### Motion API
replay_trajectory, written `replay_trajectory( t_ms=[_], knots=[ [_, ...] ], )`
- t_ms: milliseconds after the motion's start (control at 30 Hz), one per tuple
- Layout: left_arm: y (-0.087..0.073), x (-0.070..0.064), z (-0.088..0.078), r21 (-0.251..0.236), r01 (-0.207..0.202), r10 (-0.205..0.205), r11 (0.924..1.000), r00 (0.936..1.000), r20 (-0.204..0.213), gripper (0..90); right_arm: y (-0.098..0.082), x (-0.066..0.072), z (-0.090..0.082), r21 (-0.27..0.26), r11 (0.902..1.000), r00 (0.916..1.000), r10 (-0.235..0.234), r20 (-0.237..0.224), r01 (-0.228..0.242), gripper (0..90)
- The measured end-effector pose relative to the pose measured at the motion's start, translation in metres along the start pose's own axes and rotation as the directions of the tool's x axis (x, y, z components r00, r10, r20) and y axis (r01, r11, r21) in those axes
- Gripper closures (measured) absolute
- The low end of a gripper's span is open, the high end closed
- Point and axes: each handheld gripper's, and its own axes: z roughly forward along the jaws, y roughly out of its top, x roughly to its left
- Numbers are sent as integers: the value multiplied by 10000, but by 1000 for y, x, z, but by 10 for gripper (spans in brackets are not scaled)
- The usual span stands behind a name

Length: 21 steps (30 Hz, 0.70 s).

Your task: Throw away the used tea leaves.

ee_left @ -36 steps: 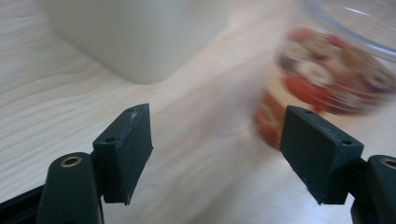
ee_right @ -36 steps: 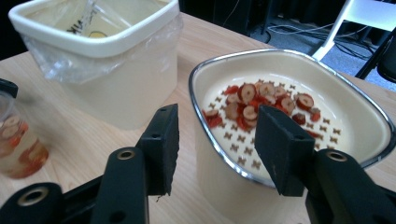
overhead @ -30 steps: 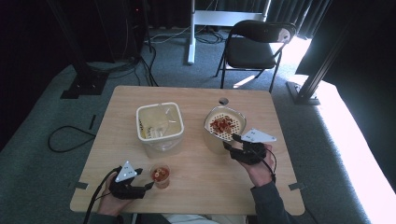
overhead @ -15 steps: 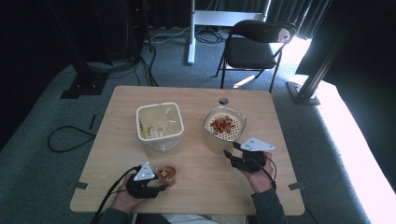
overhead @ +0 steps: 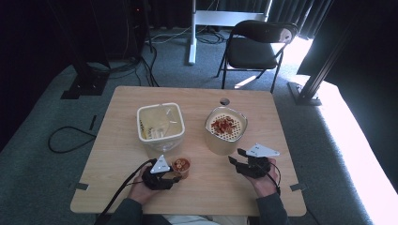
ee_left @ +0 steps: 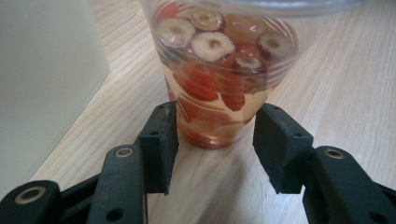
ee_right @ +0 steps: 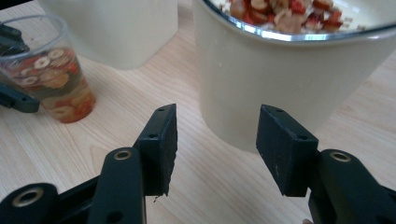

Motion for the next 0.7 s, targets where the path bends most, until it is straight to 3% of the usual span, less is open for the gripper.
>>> replay_trajectory(
  t_ms=[367,500,700],
  knots=[
    [14,-4,23,-53,-256,257,9997,9996,95,512,-11,5,11,277,9994,9989,-213,-406,224,455],
    [14,-3,23,-48,-206,206,9998,9998,34,464,-11,9,16,279,9988,9973,-374,-628,392,408],
    [12,-4,13,159,-294,295,9994,9996,-43,382,-6,22,28,372,9975,9871,-539,-1510,602,324]
  ],
)
